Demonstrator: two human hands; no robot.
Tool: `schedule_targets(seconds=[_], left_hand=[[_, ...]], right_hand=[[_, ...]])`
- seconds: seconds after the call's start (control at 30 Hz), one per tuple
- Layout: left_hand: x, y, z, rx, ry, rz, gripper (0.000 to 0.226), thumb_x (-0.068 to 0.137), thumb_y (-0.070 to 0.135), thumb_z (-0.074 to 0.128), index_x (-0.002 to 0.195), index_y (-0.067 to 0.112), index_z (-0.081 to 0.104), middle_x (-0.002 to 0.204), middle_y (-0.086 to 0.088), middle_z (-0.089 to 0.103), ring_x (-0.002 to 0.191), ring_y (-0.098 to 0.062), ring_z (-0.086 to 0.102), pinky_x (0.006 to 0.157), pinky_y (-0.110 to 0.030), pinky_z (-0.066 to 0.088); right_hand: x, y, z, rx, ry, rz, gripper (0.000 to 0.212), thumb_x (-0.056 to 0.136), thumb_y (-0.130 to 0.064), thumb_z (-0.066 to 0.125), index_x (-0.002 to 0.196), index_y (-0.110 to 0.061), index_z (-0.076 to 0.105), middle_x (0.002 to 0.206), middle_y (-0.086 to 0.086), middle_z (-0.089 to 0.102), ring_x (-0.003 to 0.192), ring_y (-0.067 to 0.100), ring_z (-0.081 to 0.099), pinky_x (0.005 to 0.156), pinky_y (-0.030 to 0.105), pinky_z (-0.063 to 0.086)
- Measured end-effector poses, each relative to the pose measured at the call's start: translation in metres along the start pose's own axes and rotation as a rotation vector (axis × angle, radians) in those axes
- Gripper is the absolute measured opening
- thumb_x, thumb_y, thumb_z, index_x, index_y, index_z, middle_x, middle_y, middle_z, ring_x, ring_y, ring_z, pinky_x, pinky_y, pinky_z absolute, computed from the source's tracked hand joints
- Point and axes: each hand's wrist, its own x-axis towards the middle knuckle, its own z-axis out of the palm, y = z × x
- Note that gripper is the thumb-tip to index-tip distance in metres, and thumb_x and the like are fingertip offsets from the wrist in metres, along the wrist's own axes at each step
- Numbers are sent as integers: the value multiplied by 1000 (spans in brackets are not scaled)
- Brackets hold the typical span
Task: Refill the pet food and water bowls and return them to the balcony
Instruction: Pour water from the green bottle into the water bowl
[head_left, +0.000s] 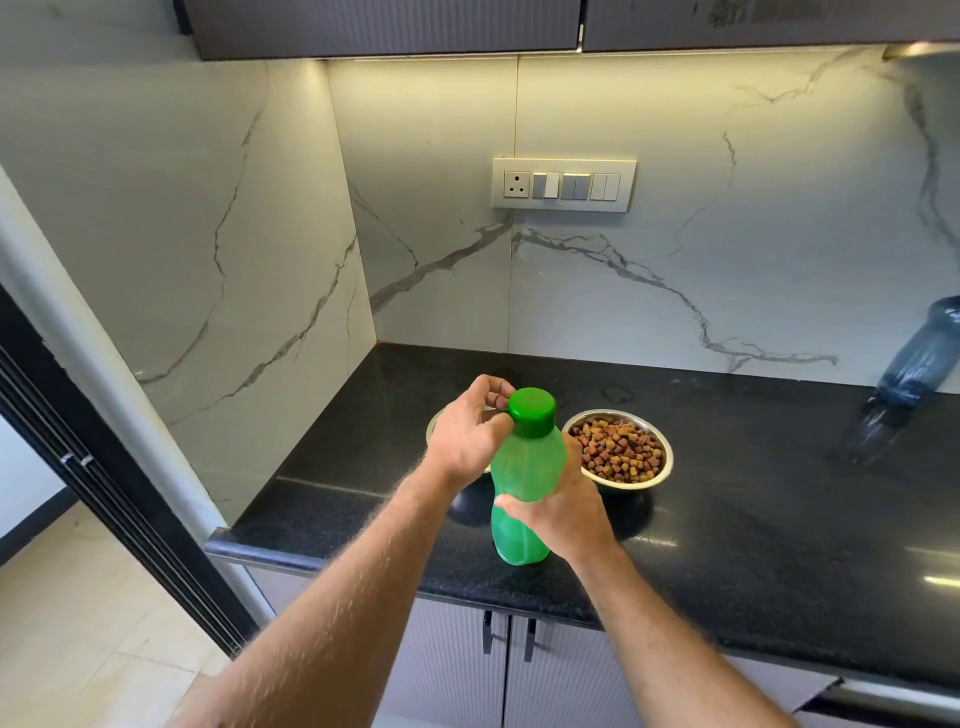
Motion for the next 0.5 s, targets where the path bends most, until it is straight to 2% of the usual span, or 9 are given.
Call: schedule_targets(seconds=[0.03, 0.07, 0.13, 0.17, 0.27, 0.33, 0.37, 0.43, 0.5], left_hand=[[1, 1, 1, 32, -3, 15, 42, 73, 50, 54, 108, 28, 61, 99, 3, 65, 91, -16, 63, 81, -35, 55], [1, 2, 3, 96, -10, 31, 56, 73, 68, 53, 113, 30, 61, 104, 4, 64, 93, -14, 63, 82, -34, 55], [1, 6, 9, 266, 3, 41, 91, 58, 95, 52, 123, 33, 59, 110, 8, 59, 97, -11, 62, 82, -30, 56], [2, 8, 12, 333, 26, 35, 101, 50, 100, 51, 126, 33, 57, 111, 10, 56, 98, -11, 61, 80, -28, 56], [5, 11, 20, 331, 89, 12, 107, 47, 92, 65, 134, 34, 41, 120, 8, 54, 99, -8, 57, 77, -22, 49], [3, 7, 19, 210, 137, -3, 110, 52, 76, 82, 137, 37, 25, 129, 5, 50, 102, -9, 58, 81, -24, 51], [0, 3, 19, 159, 157, 5, 109, 54, 68, 84, 137, 39, 21, 132, 3, 48, 104, -11, 60, 83, -26, 53], [-7, -3, 15, 120, 184, 70, 97, 61, 58, 77, 137, 37, 20, 134, 0, 48, 102, -14, 63, 86, -33, 58], [-10, -7, 13, 156, 172, 156, 78, 67, 56, 62, 133, 32, 28, 128, 0, 51, 100, -17, 64, 84, -37, 58]], right_hand=[[0, 0, 0, -3, 0, 2, 116, 57, -54, 92, 145, -29, 22, 125, -2, 63, 111, 22, 66, 96, 43, 57], [0, 0, 1, -9, 1, 4, 116, 57, -55, 92, 145, -29, 21, 125, -2, 63, 111, 22, 66, 96, 42, 56], [1, 1, 2, -26, -12, 24, 115, 58, -57, 92, 146, -29, 22, 124, -3, 63, 112, 21, 66, 97, 42, 56], [1, 1, 2, -31, -25, 39, 115, 59, -58, 91, 146, -29, 23, 124, -4, 63, 113, 20, 65, 98, 42, 56], [1, 0, 1, -28, -39, 45, 116, 60, -60, 91, 148, -31, 20, 123, -7, 63, 113, 16, 64, 99, 39, 55], [1, -1, 0, -24, -25, 25, 117, 60, -58, 92, 146, -32, 17, 125, -6, 62, 112, 16, 65, 98, 40, 56], [0, -2, 0, -22, -19, 11, 117, 59, -56, 92, 146, -30, 17, 126, -4, 62, 112, 18, 66, 98, 41, 56], [-2, -2, -1, -9, -13, -16, 116, 60, -51, 92, 146, -26, 20, 126, -2, 62, 111, 20, 67, 95, 42, 57], [-2, -1, -1, 12, -8, -23, 113, 60, -47, 93, 145, -25, 22, 125, -3, 61, 110, 20, 66, 94, 43, 58]])
